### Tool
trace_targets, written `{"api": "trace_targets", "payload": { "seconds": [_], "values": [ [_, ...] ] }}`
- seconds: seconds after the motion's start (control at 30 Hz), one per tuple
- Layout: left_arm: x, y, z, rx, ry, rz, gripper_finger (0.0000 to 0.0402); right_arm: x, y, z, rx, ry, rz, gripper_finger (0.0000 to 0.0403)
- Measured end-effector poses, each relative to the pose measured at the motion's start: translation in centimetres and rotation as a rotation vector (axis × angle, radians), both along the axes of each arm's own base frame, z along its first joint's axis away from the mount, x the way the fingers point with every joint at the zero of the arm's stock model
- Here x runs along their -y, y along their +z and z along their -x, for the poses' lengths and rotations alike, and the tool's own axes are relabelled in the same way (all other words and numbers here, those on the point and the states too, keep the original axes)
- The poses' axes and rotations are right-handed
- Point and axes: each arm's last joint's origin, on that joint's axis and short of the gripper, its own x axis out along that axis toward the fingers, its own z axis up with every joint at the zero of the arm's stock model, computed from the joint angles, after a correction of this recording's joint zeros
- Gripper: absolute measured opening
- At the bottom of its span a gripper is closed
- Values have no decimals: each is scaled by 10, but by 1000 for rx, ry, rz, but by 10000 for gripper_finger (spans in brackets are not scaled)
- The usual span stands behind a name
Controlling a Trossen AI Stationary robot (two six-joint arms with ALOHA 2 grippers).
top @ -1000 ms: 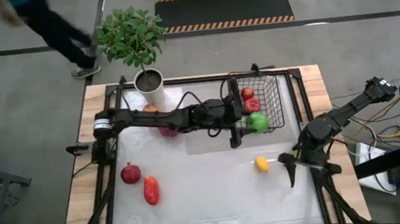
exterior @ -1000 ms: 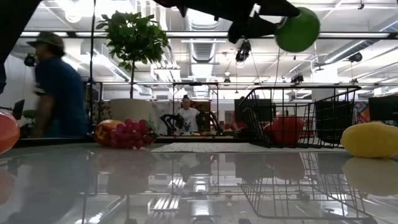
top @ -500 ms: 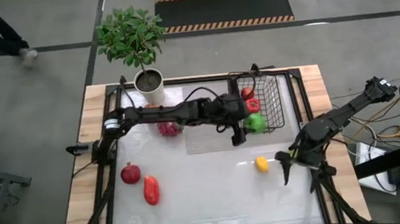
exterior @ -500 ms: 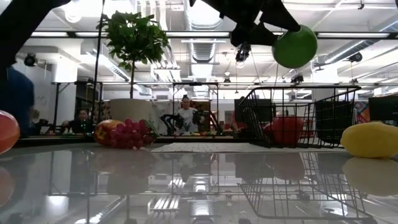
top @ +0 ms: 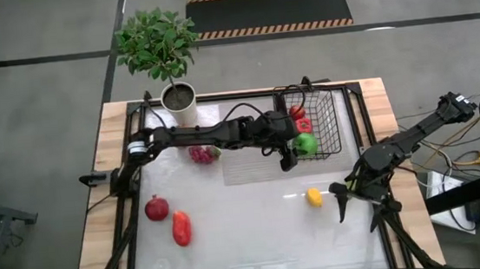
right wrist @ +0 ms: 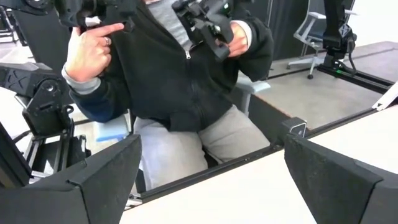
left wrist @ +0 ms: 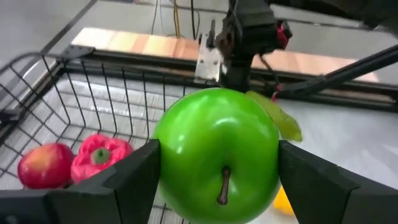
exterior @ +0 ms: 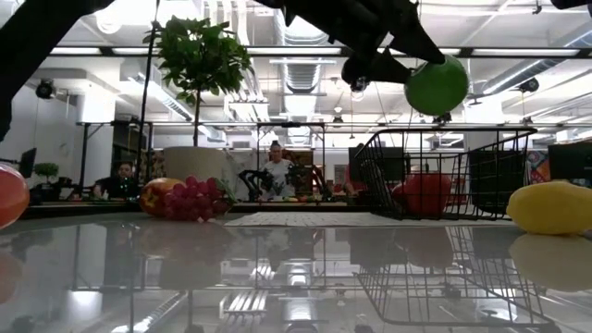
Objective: Build produce basket
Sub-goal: Put the green apple into the wire basket, then put the orange mango into the wire basket
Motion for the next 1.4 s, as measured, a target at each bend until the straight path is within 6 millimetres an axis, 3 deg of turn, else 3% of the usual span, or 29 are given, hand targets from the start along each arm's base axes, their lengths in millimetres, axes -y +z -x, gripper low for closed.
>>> {"api": "trace_targets", "payload": {
  "seconds": [0.2,0.33,0.53,0.9,1.2,1.4],
  "values": [
    [-7,-21,-7,-52,100,-47,273,0,-1,-1,-11,-45,3,376],
    [-21,-24,-6,-53,208,-105,273,1,-1,-1,-9,-53,4,376],
    [-37,-24,-4,-66,235,-110,273,1,-1,-1,-10,-53,4,376],
    [-37,-37,-1,-100,227,-15,275,1,-1,-1,-10,-55,4,376],
    [-41,-46,1,-113,273,47,321,1,-1,-3,-23,-108,6,376],
    [-41,-46,1,-109,275,45,329,1,-1,-3,-22,-107,6,376]
  ]
}}
